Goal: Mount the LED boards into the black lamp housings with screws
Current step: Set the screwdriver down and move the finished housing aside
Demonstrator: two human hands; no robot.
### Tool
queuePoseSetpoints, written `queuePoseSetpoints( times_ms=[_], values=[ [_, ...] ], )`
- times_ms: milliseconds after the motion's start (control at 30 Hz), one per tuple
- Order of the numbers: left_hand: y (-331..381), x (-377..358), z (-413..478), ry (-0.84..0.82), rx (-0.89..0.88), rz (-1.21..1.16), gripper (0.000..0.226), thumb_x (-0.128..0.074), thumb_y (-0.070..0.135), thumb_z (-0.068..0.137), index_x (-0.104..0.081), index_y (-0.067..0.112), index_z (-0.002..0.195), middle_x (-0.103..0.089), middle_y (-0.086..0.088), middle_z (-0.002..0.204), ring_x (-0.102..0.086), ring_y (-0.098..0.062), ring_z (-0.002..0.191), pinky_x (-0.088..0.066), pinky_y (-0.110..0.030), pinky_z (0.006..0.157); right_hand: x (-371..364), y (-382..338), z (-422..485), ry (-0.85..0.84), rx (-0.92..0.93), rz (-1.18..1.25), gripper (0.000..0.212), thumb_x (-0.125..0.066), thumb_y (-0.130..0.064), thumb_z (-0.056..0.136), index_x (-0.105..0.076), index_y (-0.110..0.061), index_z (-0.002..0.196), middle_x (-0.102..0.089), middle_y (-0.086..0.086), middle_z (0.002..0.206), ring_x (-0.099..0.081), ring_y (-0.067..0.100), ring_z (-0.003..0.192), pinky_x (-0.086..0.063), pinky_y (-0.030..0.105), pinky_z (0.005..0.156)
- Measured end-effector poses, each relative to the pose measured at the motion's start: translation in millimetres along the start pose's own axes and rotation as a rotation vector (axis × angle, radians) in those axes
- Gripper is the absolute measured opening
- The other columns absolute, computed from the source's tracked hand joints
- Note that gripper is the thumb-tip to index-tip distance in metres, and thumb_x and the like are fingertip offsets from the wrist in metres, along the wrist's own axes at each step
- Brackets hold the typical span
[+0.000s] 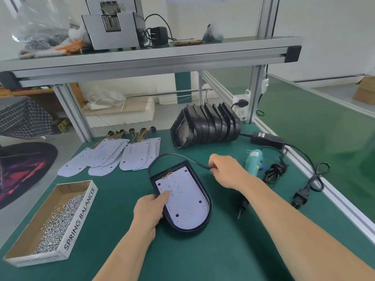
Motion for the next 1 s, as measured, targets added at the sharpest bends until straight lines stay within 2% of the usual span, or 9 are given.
queuePoseSetpoints(
  times_ms=[133,200,300,433,533,667,767,867,1000],
  values=[
    [1.4,-14.0,1.8,-0.022,-0.007,-0.012,0.028,-0.074,0.028,0.087,-0.059,0.007,0.074,-0.055,-0.006,0.06,-0.044,-0.014,0.04,-0.031,-0.022,0.041,0.2,-20.5,-16.9,-0.09,0.014,0.357,0.03,-0.055,-0.044,0.099,-0.065,-0.02,0.086,-0.063,-0.009,0.084,-0.055,0.009,0.079,-0.041,0.022,0.07],
    [2.9,-25.3,-1.5,-0.07,-0.022,-0.031,0.026,-0.074,0.028,0.089,-0.062,0.006,0.08,-0.057,-0.004,0.062,-0.047,-0.012,0.041,-0.034,-0.024,0.043,-0.5,-25.1,-20.6,-0.129,0.02,0.322,0.038,-0.061,-0.051,0.094,-0.057,-0.018,0.077,-0.054,-0.008,0.076,-0.048,0.009,0.071,-0.036,0.021,0.063],
    [6.4,-34.7,-8.7,-0.111,-0.052,-0.029,0.03,-0.073,0.033,0.09,-0.064,0.005,0.084,-0.06,-0.001,0.063,-0.048,-0.011,0.044,-0.036,-0.024,0.047,4.4,-21.3,-20.1,-0.084,0.02,0.22,0.024,-0.07,-0.032,0.089,-0.061,-0.011,0.095,-0.057,-0.002,0.088,-0.051,0.019,0.083,-0.038,0.025,0.064],
    [15.1,-35.2,-18.3,-0.109,-0.082,-0.009,0.054,-0.061,0.061,0.089,-0.056,0.009,0.074,-0.054,0.0,0.054,-0.042,-0.014,0.047,-0.034,-0.027,0.053,18.8,-11.4,-21.7,0.017,-0.029,0.405,0.012,-0.065,-0.017,0.089,-0.055,-0.017,0.094,-0.056,-0.005,0.086,-0.054,0.018,0.083,-0.039,0.02,0.06],
    [18.6,-35.9,-20.6,-0.103,-0.086,-0.018,0.064,-0.046,0.068,0.094,-0.073,0.01,0.085,-0.046,0.003,0.053,-0.038,-0.014,0.049,-0.03,-0.029,0.053,35.6,-0.1,-25.4,0.195,-0.083,0.567,0.011,-0.063,-0.016,0.092,-0.052,-0.016,0.094,-0.057,-0.003,0.083,-0.054,0.02,0.081,-0.042,0.027,0.067],
    [18.9,-39.8,-18.9,-0.125,-0.123,0.029,0.059,-0.039,0.059,0.101,-0.079,0.016,0.088,-0.041,0.003,0.053,-0.037,-0.015,0.048,-0.03,-0.03,0.054,56.8,19.1,-33.4,0.421,-0.143,1.162,0.012,-0.059,-0.011,0.1,-0.056,-0.005,0.109,-0.066,0.016,0.107,-0.057,0.018,0.093,-0.051,0.035,0.091],
    [17.0,-40.1,-12.1,-0.13,-0.139,0.042,0.052,-0.044,0.05,0.103,-0.078,0.013,0.088,-0.045,0.001,0.056,-0.039,-0.018,0.052,-0.033,-0.032,0.057,82.5,26.6,-31.6,0.516,-0.055,1.585,0.02,-0.054,-0.002,0.101,-0.057,-0.003,0.121,-0.067,0.013,0.124,-0.064,0.021,0.11,-0.05,0.042,0.105],
    [11.7,-39.0,-4.0,-0.148,-0.117,0.03,0.041,-0.046,0.031,0.106,-0.074,0.003,0.096,-0.048,-0.007,0.063,-0.039,-0.019,0.051,-0.033,-0.024,0.046,120.1,53.2,-36.5,0.676,-0.076,1.636,0.021,-0.054,0.001,0.099,-0.06,-0.004,0.118,-0.07,0.011,0.121,-0.067,0.023,0.111,-0.053,0.038,0.101],
    [5.0,-36.0,4.3,-0.255,0.034,-0.073,0.022,-0.043,-0.008,0.1,-0.063,-0.014,0.108,-0.051,-0.018,0.07,-0.049,-0.02,0.036,-0.028,-0.011,0.03,145.6,134.0,-69.2,0.897,-0.408,1.477,0.028,-0.058,-0.001,0.096,-0.051,0.007,0.122,-0.064,0.023,0.124,-0.065,0.034,0.108,-0.056,0.043,0.09]
  ],
)
Point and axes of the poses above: each hand's wrist, its own z-axis towards the middle knuckle, its own x-axis out of the back of the hand, y = z × x, the point moved 7 cm from there along z, towards the middle knuckle
